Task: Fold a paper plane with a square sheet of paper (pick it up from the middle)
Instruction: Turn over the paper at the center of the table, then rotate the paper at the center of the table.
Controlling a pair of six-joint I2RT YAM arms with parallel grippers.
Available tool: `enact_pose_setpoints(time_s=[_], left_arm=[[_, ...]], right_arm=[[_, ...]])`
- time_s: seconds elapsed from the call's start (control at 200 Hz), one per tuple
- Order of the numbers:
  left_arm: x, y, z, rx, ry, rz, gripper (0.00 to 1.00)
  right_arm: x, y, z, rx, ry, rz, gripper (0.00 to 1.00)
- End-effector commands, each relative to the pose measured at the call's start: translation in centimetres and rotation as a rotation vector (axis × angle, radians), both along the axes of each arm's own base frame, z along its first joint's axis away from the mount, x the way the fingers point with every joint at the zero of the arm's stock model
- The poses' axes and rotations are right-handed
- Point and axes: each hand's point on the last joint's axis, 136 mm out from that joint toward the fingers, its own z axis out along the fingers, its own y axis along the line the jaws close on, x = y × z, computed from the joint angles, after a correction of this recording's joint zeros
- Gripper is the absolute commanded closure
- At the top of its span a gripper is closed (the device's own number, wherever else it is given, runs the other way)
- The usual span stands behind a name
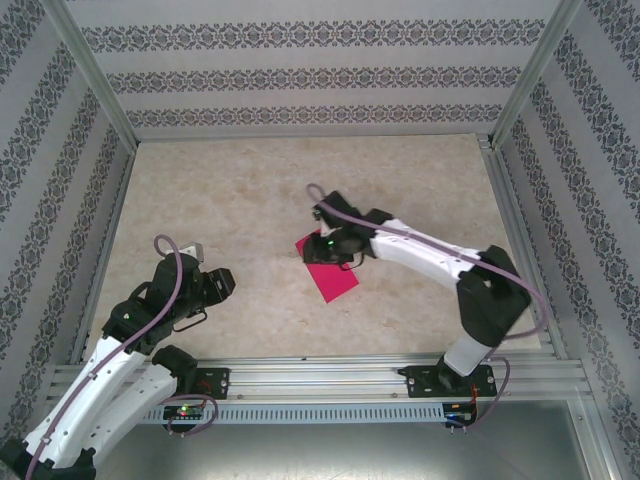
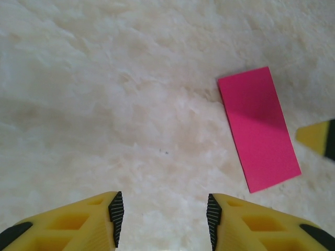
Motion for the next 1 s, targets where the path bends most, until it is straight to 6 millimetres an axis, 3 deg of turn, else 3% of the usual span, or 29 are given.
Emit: enact_pose_setpoints(time_s=[0.0, 0.15, 0.3, 0.58, 0.894, 0.994], left_arm=[[-0.9, -0.3, 0.7, -0.015, 0.034, -0.035, 0.51], [-1.4, 0.2, 1.1, -0.001, 0.053, -0.021, 0.48], [-1.2, -0.7, 0.6, -0.048, 0.079, -0.032, 0.46], [0.1, -2.4, 0.4, -0.099, 0.095, -0.059, 0.45], [1.9, -4.4, -0.8, -0.156, 0.131, -0.085, 0.44], [2.7, -5.1, -1.4, -0.184, 0.141, -0.085, 0.45]], right_arm=[[0.7, 0.7, -1.3, 0.227, 0.077, 0.027, 0.68], [0.9, -0.4, -3.8, 0.233, 0.128, 0.041, 0.71], [1.3, -0.8, -5.9, 0.209, 0.159, 0.014, 0.72], [0.9, -1.9, -11.1, 0.213, 0.259, -0.269, 0.73], [-0.3, -1.3, -13.0, 0.200, 0.271, -0.539, 0.73], [-0.3, 0.2, -11.6, 0.293, 0.248, -0.561, 0.74]])
